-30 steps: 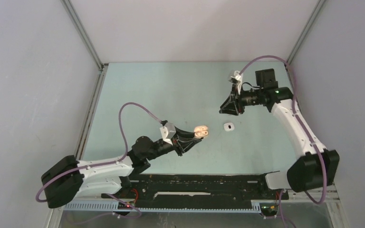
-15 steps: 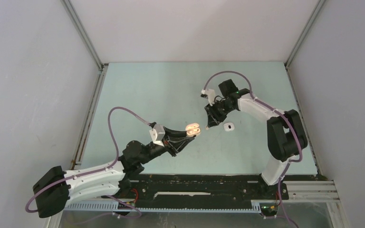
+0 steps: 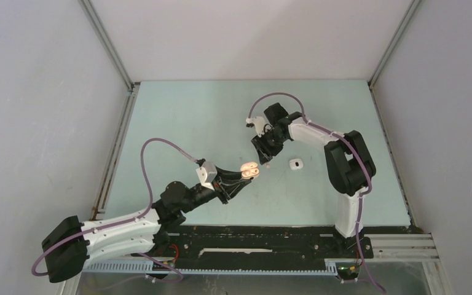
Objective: Insert the wireless bluetooth earbuds into the charging case
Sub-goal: Pick up the earbud from the center of the board.
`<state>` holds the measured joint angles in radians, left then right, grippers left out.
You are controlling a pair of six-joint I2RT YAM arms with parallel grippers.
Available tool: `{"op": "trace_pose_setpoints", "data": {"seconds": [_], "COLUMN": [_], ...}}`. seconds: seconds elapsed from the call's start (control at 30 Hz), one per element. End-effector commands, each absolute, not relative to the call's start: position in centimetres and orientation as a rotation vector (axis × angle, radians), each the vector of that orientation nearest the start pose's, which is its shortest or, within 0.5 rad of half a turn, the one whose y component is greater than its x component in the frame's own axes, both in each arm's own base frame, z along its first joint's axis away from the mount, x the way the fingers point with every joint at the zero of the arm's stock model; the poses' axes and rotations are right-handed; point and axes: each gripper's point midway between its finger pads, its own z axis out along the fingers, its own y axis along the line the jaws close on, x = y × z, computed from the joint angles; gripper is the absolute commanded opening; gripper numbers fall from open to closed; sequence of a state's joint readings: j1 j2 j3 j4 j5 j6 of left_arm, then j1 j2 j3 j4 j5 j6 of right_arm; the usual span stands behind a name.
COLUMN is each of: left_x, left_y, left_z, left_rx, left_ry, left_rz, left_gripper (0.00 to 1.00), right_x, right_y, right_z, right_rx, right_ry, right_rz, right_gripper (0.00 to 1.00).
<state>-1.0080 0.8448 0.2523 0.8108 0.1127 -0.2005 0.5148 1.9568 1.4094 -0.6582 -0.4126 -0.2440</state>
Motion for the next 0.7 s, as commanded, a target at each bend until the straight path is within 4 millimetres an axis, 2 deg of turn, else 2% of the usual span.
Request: {"op": "trace_pose_setpoints", "data": {"seconds": [0.0,0.4,0.67], "left_x": [15.3,15.2,15.1], "left_y": [-29.8,-29.8,-29.7], "left_z": [26.1,25.6,25.4], "left_rx": [0.649,0.643,0.642], "left_ry": [1.209,1.22,1.226], "left_rz": [-1.09,-1.093,-1.093], "left_gripper": [0.0,0.0,0.0], "right_x": [32.9,32.1,29.9], "right_y": [25.5,25.9,27.4], "right_z": [4.2,1.9,2.0], "right_rx": [-1.127,-1.207,-1.34], "right_ry": [2.547,2.58,2.543], "right_rz": [0.595,0.585,0.67], "right_gripper": [0.46,0.45,0.44]}}
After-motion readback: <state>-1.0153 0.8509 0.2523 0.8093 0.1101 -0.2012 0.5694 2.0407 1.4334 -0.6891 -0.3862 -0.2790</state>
